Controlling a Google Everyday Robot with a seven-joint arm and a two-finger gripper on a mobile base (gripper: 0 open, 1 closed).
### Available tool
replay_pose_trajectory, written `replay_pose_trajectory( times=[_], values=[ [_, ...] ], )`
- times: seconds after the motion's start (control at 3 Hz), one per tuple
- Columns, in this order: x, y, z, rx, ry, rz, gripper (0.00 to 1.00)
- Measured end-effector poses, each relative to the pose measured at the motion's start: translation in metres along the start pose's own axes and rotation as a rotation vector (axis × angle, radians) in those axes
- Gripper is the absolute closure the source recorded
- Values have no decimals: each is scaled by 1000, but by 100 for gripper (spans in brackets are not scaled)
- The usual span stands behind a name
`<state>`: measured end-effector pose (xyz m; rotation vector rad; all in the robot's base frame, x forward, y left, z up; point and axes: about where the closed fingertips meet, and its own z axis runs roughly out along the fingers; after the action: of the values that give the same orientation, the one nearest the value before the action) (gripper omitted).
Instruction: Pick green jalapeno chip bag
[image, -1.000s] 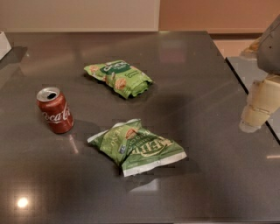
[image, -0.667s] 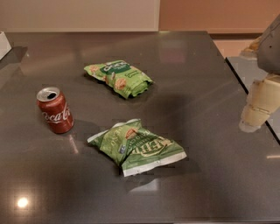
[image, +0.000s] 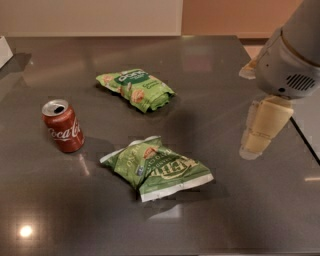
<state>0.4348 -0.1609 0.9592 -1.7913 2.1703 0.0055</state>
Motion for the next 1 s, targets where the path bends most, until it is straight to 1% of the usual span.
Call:
replay_pose_trajectory(
  times=[0.33, 0.67, 1.0],
  values=[
    [-30, 16, 30, -44, -23, -2, 0],
    [-55, 35, 62, -90, -47, 6, 0],
    [-75, 51, 86, -102, -78, -5, 0]
  ],
)
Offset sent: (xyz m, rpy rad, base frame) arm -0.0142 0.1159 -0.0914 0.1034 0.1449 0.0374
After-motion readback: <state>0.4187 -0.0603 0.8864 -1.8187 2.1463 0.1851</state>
